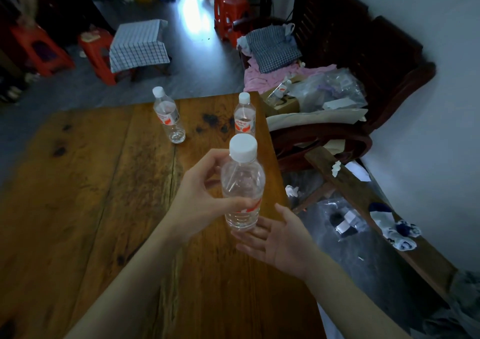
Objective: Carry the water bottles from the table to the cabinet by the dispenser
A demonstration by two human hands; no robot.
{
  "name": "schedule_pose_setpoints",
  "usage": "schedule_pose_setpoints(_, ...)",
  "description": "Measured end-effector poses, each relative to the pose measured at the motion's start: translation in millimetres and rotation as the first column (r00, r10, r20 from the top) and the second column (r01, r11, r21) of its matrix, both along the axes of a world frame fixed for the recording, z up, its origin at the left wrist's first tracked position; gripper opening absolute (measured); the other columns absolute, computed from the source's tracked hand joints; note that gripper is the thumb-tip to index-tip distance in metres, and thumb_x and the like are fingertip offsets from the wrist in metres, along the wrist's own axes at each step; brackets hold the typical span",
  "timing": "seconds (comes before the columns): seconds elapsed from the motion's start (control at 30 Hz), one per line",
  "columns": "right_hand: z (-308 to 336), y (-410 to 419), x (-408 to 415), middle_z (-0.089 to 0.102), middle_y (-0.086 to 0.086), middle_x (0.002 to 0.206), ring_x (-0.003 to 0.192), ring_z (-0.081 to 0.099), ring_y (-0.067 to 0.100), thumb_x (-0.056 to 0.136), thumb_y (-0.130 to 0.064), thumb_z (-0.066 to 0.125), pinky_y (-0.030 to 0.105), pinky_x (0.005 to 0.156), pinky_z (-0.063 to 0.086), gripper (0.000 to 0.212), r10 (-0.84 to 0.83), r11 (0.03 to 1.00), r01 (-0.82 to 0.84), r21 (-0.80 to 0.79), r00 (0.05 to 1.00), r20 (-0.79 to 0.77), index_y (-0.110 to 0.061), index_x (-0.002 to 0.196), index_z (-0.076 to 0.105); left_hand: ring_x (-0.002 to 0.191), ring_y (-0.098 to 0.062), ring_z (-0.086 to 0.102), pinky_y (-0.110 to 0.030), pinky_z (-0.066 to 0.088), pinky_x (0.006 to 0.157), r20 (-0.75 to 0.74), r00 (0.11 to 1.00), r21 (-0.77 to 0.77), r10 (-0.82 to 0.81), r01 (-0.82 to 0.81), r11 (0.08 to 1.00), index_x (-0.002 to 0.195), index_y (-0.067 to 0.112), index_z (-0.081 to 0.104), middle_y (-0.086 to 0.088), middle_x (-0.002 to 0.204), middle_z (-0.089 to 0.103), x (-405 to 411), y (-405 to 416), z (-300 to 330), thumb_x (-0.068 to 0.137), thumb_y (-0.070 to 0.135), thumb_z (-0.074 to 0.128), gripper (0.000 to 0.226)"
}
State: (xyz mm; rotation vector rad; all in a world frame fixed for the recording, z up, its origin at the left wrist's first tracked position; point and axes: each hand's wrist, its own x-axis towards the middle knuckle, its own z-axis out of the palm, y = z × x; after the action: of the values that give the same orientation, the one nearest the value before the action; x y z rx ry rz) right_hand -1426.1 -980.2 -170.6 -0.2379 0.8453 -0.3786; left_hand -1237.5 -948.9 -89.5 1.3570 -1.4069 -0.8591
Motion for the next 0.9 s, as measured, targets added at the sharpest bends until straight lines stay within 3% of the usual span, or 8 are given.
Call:
schedule_pose_setpoints(0.37, 40.2, 77.5, -4.8, 0.063, 0.027, 0.128, 0.119, 0.062, 0.040, 0.097, -0.062, 0.030, 0.049, 0.104, 0.046, 0.072, -0.236, 0.971, 0.237, -0.043, 0.971, 0.034, -0.006, 0.140, 0.043, 0.107, -0.022, 0.070, -0.050, 0.059, 0.093, 0.098, 0.971, -0.038, -0.219, 0.224, 0.974, 0.120, 0.031, 0.062, 0.003, 0.113, 0.071, -1.5, 32.4, 43.2, 0.068, 0.032, 0.092, 0.060)
schedule_pose_setpoints(0.63, 51.5, 172.1, -10.7, 0.064, 0.025, 0.128, 0.122, 0.060, 0.038, 0.097, -0.064, 0.030, 0.050, 0.107, 0.042, 0.076, -0.500, 0.864, 0.497, -0.074, 0.866, -0.027, -0.002, 0.135, 0.052, 0.109, -0.023, 0.070, -0.057, 0.058, 0.091, 0.057, 0.860, -0.070, -0.507, 0.510, 0.857, 0.119, 0.047, 0.062, 0.004, 0.115, 0.072, -15.8, 67.7, 51.3, 0.066, 0.040, 0.087, 0.059)
schedule_pose_setpoints(0.7, 55.5, 197.6, -17.5, 0.063, 0.026, 0.129, 0.125, 0.057, 0.038, 0.096, -0.065, 0.032, 0.049, 0.110, 0.039, 0.079, -0.563, 0.826, 0.560, -0.068, 0.826, -0.025, 0.001, 0.132, 0.057, 0.106, -0.018, 0.071, -0.052, 0.060, 0.090, 0.071, 0.821, -0.083, -0.567, 0.571, 0.816, 0.116, 0.050, 0.062, 0.009, 0.114, 0.072, -26.9, 79.3, 53.9, 0.067, 0.043, 0.085, 0.055)
schedule_pose_setpoints(0.8, 63.7, 232.6, -32.6, 0.062, 0.028, 0.130, 0.125, 0.057, 0.039, 0.094, -0.065, 0.036, 0.048, 0.109, 0.040, 0.081, -0.640, 0.767, 0.636, -0.088, 0.768, -0.021, 0.004, 0.133, 0.055, 0.105, -0.017, 0.072, -0.042, 0.062, 0.088, 0.066, 0.756, -0.112, -0.651, 0.654, 0.748, 0.120, 0.039, 0.061, 0.011, 0.113, 0.073, -48.7, 96.3, 57.2, 0.066, 0.045, 0.083, 0.058)
schedule_pose_setpoints(0.9, 70.9, 268.2, -49.5, 0.062, 0.029, 0.129, 0.125, 0.056, 0.040, 0.095, -0.063, 0.033, 0.048, 0.103, 0.044, 0.080, -0.733, 0.679, 0.726, -0.108, 0.679, -0.040, 0.004, 0.135, 0.051, 0.102, -0.012, 0.072, -0.024, 0.061, 0.084, 0.048, 0.665, -0.139, -0.745, 0.744, 0.654, 0.117, 0.035, 0.061, 0.014, 0.112, 0.072, -74.8, 113.5, 63.6, 0.067, 0.040, 0.083, 0.055)
